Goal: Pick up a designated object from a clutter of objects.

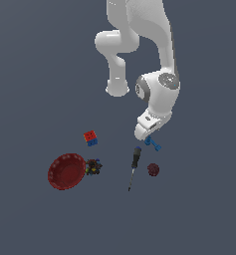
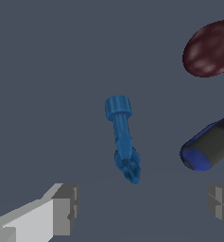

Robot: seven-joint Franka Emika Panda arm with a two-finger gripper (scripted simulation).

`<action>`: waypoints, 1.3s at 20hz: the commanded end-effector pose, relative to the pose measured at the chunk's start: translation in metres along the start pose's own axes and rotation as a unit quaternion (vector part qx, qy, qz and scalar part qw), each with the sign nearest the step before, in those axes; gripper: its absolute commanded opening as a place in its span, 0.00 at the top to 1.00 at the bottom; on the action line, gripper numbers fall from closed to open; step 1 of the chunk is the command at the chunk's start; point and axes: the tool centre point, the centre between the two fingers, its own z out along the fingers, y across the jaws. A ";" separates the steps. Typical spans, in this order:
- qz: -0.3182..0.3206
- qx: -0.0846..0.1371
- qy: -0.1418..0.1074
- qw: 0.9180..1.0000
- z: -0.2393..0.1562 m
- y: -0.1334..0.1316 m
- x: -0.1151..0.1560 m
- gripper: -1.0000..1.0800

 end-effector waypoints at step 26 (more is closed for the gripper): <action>-0.002 0.000 0.001 1.000 0.051 -0.001 -0.001 1.00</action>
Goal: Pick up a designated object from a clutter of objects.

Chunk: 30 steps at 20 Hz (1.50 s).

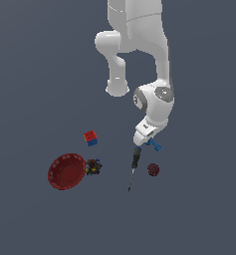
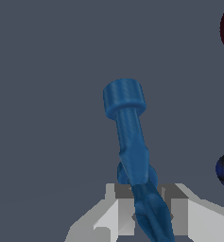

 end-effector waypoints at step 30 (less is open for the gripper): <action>-0.001 0.002 0.001 1.000 -0.170 0.035 0.013 1.00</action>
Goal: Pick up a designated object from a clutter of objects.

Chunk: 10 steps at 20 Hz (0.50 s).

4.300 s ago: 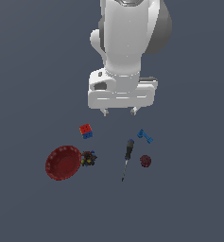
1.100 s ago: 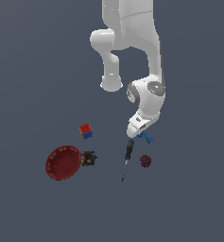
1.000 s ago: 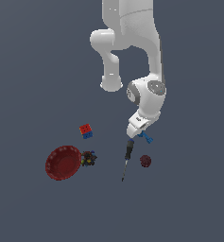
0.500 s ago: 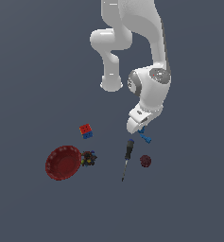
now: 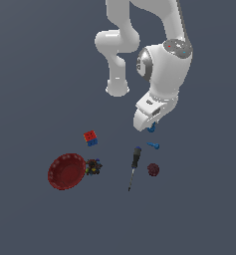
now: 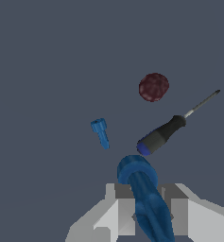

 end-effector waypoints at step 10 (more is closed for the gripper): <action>0.000 0.001 0.000 1.000 -0.113 0.024 0.009 1.00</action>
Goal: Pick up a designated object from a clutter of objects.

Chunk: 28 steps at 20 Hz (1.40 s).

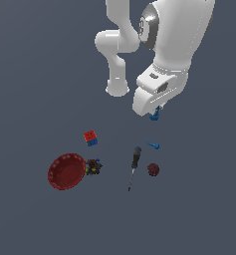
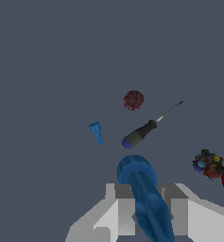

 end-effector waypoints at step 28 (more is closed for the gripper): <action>0.002 -0.002 -0.001 1.000 -0.164 0.041 0.021 1.00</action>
